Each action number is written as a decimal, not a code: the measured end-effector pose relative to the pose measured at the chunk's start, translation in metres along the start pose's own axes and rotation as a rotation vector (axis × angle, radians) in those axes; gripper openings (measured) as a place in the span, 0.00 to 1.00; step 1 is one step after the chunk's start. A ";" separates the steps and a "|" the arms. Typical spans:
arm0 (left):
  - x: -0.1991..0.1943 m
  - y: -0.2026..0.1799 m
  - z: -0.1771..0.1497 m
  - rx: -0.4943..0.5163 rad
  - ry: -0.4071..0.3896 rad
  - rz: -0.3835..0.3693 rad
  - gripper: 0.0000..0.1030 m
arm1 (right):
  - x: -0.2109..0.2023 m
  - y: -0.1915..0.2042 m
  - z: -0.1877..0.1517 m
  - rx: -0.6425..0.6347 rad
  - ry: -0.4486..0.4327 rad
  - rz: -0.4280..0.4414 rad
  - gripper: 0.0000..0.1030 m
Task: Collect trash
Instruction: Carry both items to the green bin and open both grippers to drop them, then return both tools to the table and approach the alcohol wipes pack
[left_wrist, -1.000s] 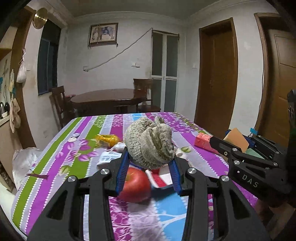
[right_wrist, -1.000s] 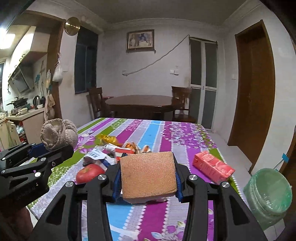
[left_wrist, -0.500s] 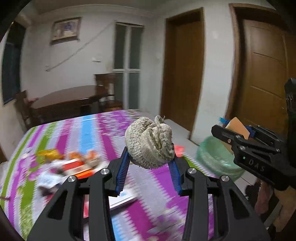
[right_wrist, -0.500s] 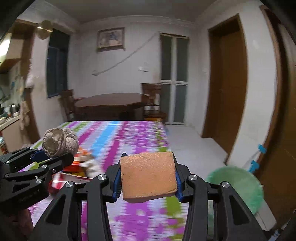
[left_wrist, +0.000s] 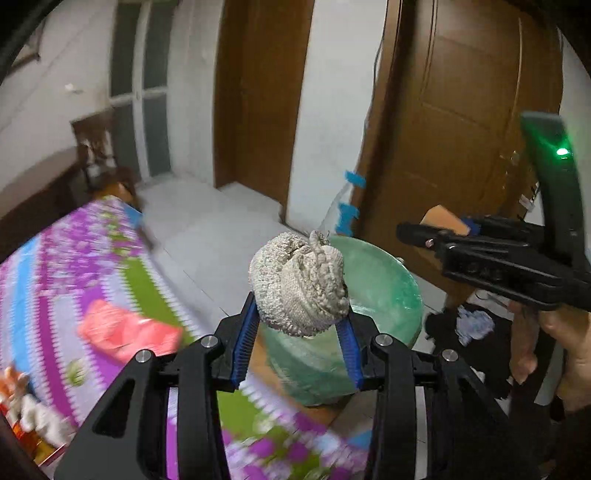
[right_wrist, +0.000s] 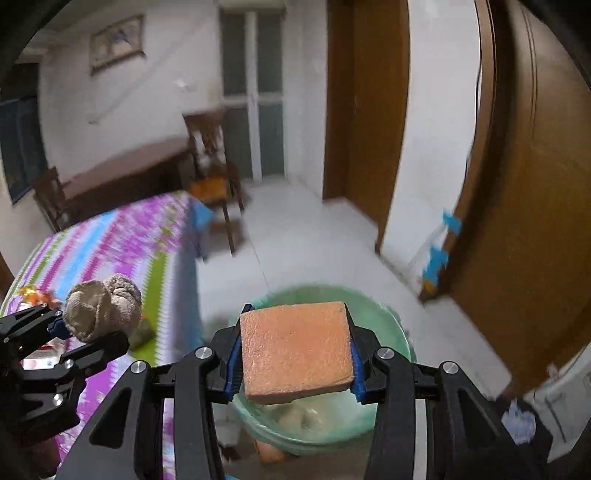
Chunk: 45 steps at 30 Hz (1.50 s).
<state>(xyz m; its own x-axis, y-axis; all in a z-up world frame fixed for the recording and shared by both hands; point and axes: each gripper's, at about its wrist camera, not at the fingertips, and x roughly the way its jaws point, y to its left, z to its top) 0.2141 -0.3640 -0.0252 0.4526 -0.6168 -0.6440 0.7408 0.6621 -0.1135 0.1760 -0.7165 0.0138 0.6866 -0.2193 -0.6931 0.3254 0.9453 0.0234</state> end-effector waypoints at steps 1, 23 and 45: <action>0.014 -0.008 0.004 0.007 0.023 0.000 0.38 | 0.015 -0.014 0.000 0.013 0.045 0.003 0.44; 0.154 -0.012 0.016 0.006 0.293 -0.011 0.61 | 0.150 -0.058 -0.019 0.082 0.278 0.056 0.69; 0.055 0.015 -0.007 0.012 0.120 0.040 0.68 | -0.003 0.021 -0.062 -0.017 -0.173 0.038 0.88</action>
<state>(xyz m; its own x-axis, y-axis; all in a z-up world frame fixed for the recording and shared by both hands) 0.2465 -0.3853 -0.0680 0.4192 -0.5343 -0.7340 0.7300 0.6791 -0.0773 0.1402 -0.6805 -0.0286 0.8002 -0.2203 -0.5579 0.2872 0.9573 0.0340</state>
